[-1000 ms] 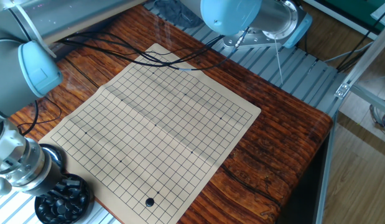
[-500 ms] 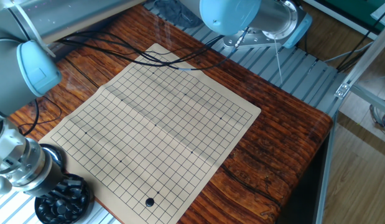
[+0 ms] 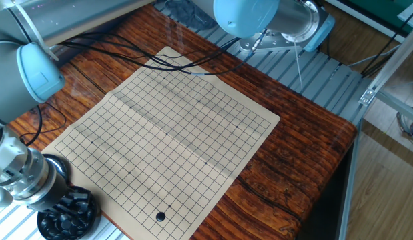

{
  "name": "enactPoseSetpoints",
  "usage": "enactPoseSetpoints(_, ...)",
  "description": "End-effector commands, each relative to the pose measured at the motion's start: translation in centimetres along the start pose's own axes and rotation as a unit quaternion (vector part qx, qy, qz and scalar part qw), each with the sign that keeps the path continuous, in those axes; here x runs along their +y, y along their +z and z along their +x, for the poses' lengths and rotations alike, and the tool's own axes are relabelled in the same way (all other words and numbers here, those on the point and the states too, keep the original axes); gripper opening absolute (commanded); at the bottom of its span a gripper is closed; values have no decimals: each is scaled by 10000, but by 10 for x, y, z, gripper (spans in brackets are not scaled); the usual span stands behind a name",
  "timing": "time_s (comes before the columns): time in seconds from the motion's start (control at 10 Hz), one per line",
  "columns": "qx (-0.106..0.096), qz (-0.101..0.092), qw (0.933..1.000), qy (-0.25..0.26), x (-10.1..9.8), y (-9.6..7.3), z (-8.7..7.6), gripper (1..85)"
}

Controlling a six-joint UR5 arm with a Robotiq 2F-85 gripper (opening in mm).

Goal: Play the first move as black on the 3-4 point in the upper right corner of the Go board

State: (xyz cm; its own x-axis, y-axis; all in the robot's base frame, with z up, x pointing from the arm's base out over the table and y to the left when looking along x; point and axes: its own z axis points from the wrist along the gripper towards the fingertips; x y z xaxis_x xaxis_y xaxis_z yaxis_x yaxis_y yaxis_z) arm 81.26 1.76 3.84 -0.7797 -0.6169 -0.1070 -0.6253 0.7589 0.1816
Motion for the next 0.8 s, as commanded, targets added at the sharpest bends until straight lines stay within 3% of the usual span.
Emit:
enactPoseSetpoints(0.0,-35,-3,10000,-45,-1,-1,0,240)
enactPoseSetpoints(0.2,-79,4,9999,-84,-3,2,-2,303)
enactPoseSetpoints(0.7,-45,-64,9999,-85,-1,2,0,283)
